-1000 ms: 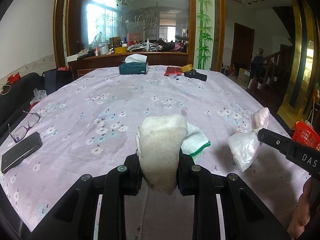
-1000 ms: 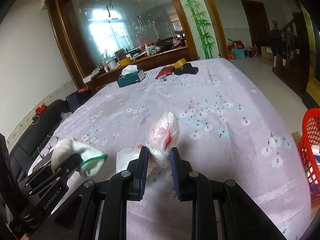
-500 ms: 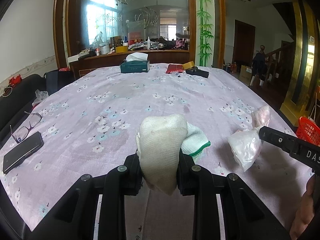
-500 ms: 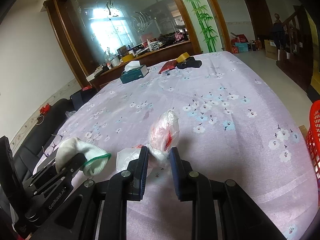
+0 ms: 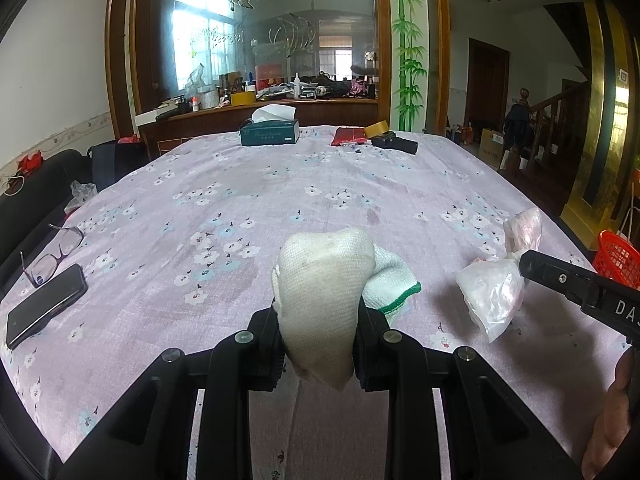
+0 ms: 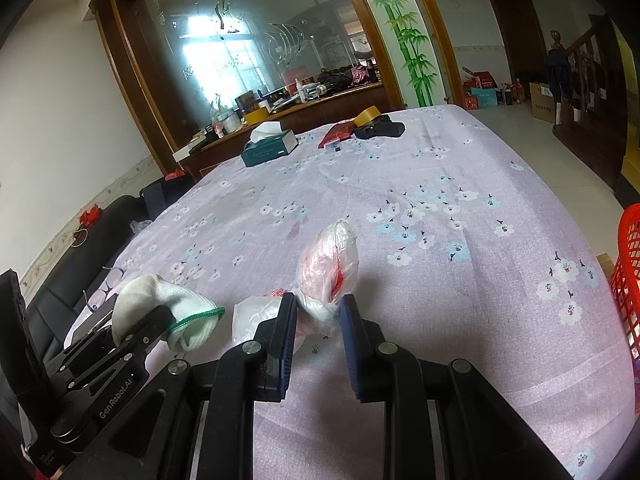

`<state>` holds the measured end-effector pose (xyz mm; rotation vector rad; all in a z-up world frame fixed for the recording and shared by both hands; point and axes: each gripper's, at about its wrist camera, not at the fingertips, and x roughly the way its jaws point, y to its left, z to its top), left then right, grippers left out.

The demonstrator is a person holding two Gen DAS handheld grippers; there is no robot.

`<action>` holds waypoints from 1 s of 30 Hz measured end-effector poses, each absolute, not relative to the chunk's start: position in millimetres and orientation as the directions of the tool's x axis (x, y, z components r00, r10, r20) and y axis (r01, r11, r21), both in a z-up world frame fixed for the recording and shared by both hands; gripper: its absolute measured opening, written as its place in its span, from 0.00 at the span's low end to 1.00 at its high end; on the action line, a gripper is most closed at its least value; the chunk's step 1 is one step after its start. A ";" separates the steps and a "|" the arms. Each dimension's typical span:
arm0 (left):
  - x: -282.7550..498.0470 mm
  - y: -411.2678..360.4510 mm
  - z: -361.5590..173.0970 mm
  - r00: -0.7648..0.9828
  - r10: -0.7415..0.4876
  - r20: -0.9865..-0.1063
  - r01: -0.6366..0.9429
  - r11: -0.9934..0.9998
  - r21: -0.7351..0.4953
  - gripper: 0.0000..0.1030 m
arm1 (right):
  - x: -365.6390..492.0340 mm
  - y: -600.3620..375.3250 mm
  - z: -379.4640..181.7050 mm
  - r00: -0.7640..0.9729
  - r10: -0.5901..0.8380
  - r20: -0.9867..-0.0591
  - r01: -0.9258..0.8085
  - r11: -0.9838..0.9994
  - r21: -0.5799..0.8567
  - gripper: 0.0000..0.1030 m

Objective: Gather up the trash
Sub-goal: 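Carry the white sock and clear plastic bag toward the red wastebasket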

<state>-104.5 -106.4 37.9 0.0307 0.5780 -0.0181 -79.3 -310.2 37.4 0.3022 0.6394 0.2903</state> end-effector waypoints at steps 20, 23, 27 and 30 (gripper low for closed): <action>-104.1 -106.4 37.5 0.837 -0.008 -0.548 0.026 0.999 0.024 0.25 | -83.7 -310.0 39.4 0.773 0.340 -0.536 -0.164 0.923 0.348 0.23; -103.7 -106.1 36.6 0.836 -0.007 -0.548 0.024 0.999 0.024 0.25 | -84.1 -310.6 39.5 0.776 0.332 -0.536 -0.157 0.925 0.346 0.23; -103.4 -105.8 36.1 0.835 -0.007 -0.550 0.025 0.999 0.025 0.25 | -86.5 -310.9 40.7 0.784 0.313 -0.536 -0.142 0.931 0.336 0.23; -103.1 -102.9 34.3 0.832 -0.010 -0.555 0.025 0.999 0.020 0.25 | -88.6 -313.6 41.1 0.782 0.311 -0.540 -0.133 0.930 0.343 0.23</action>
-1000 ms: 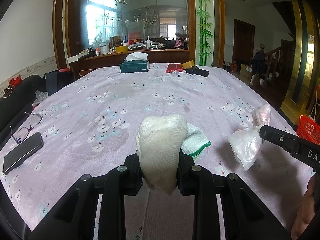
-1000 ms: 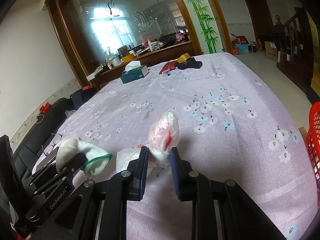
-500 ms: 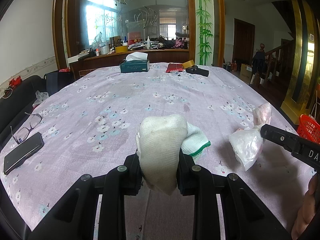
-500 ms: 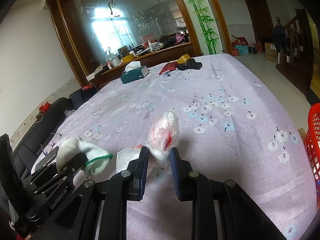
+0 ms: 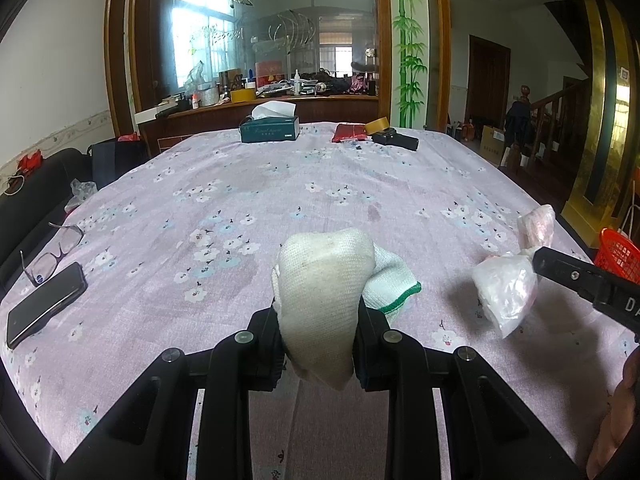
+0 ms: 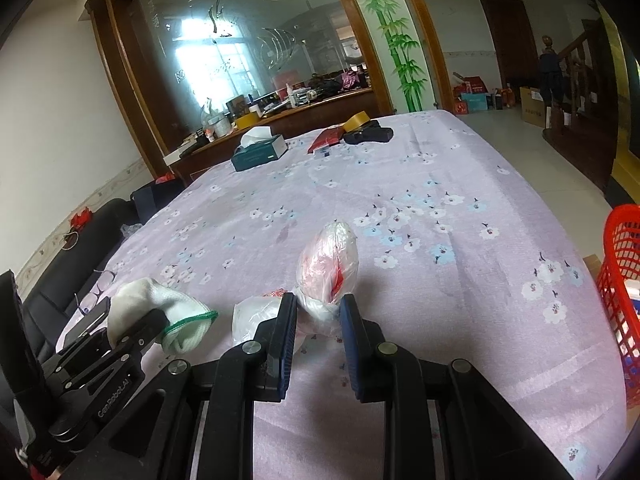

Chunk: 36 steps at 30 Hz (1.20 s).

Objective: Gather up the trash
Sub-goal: 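Carry the white sock and clear plastic bag toward the red wastebasket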

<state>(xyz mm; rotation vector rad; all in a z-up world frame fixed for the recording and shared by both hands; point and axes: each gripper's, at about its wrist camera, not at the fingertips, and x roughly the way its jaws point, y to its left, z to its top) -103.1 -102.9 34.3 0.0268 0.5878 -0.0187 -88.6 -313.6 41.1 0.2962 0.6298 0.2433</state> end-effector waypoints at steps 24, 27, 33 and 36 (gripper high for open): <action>-101.2 -104.8 35.1 0.822 0.011 -0.570 0.030 0.998 0.062 0.25 | -130.2 -344.1 67.2 0.832 0.261 -0.489 -0.094 0.936 0.339 0.23; -104.4 -106.9 39.6 0.818 -0.008 -0.575 0.042 0.998 0.046 0.25 | -138.2 -353.0 71.7 0.842 0.252 -0.477 -0.085 0.935 0.344 0.23; -115.5 -121.3 56.1 0.815 -0.061 -0.576 0.094 0.995 0.027 0.25 | -157.8 -375.1 81.7 0.867 0.222 -0.447 -0.055 0.933 0.356 0.23; -121.8 -132.0 68.1 0.818 -0.091 -0.569 0.127 0.992 0.024 0.25 | -169.7 -390.9 86.7 0.881 0.203 -0.428 -0.035 0.929 0.368 0.23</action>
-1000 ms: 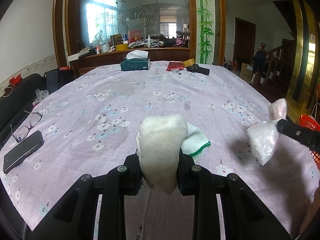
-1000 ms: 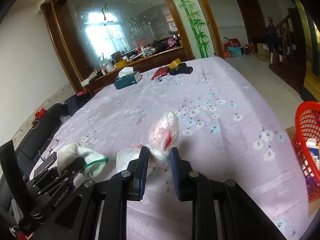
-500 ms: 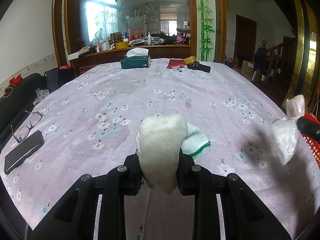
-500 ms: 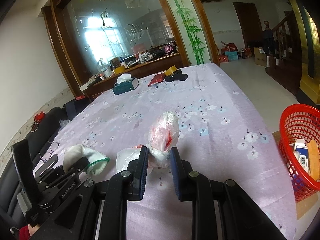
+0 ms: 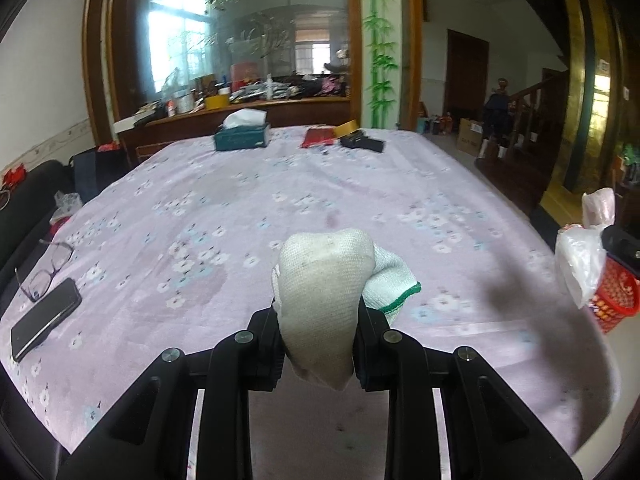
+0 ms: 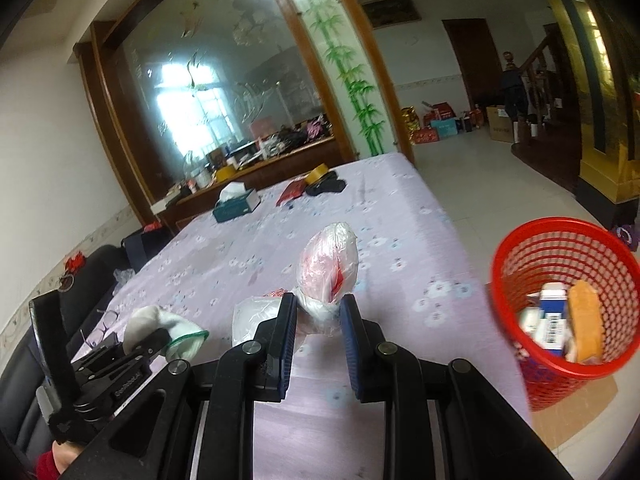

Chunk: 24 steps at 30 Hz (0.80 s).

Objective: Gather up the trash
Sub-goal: 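Carry the white sock and clear plastic bag toward the red wastebasket, then open both grippers to drop the sock and plastic bag into the wastebasket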

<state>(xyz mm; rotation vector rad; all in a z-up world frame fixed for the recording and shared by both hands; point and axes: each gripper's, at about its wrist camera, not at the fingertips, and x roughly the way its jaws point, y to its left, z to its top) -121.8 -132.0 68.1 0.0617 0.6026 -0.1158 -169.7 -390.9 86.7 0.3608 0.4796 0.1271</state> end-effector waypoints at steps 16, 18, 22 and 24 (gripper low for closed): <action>-139.9 -270.6 128.3 0.698 -0.400 -0.594 0.470 0.882 -0.042 0.25 | -240.6 -518.1 112.0 0.940 -0.068 -0.335 0.204 0.898 0.390 0.23; -140.4 -292.8 132.5 0.677 -0.428 -0.599 0.505 0.862 -0.046 0.25 | -246.5 -531.9 112.3 0.940 -0.091 -0.330 0.226 0.889 0.399 0.23; -143.4 -339.2 139.7 0.659 -0.466 -0.591 0.563 0.826 -0.023 0.25 | -256.2 -558.8 110.5 0.932 -0.133 -0.337 0.270 0.876 0.400 0.24; -142.3 -359.8 140.6 0.648 -0.482 -0.590 0.585 0.811 -0.020 0.25 | -259.5 -569.3 111.7 0.926 -0.157 -0.342 0.291 0.876 0.385 0.24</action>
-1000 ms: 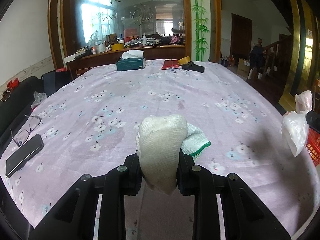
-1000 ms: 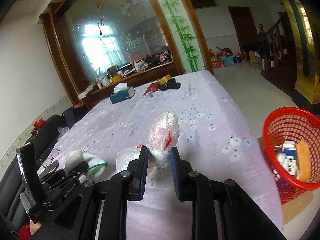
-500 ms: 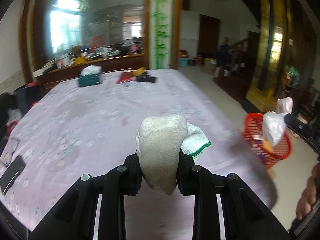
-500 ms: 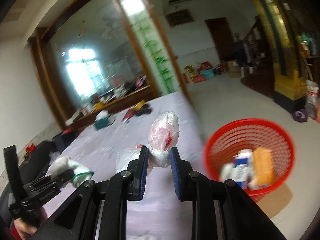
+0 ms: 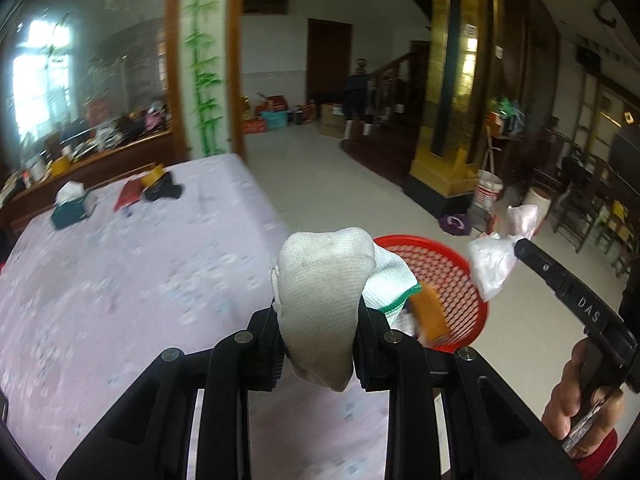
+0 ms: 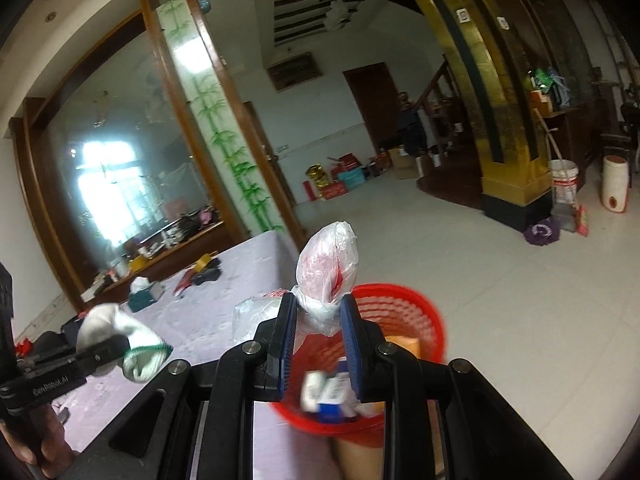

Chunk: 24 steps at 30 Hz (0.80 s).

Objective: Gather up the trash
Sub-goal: 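Open both grippers to drop the sock and plastic bag into the wastebasket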

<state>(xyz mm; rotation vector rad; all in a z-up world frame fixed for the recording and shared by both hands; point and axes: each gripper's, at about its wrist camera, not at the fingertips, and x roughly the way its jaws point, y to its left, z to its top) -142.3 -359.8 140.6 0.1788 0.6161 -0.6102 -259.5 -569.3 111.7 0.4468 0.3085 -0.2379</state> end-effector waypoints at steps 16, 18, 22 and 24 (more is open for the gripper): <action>-111.8 -457.5 82.3 0.540 -0.491 -0.684 0.650 0.759 -0.032 0.26 | -229.7 -616.7 109.4 0.881 -0.224 -0.417 0.343 0.909 0.236 0.24; -108.4 -461.9 76.1 0.531 -0.486 -0.694 0.650 0.759 -0.035 0.26 | -220.5 -618.6 105.0 0.876 -0.213 -0.433 0.335 0.914 0.229 0.24; -101.6 -468.2 67.1 0.527 -0.476 -0.704 0.646 0.763 -0.032 0.26 | -201.7 -623.8 95.7 0.859 -0.187 -0.477 0.321 0.922 0.217 0.24; -99.2 -470.5 62.3 0.525 -0.475 -0.706 0.644 0.764 -0.036 0.26 | -194.2 -626.6 90.3 0.853 -0.168 -0.494 0.314 0.921 0.229 0.26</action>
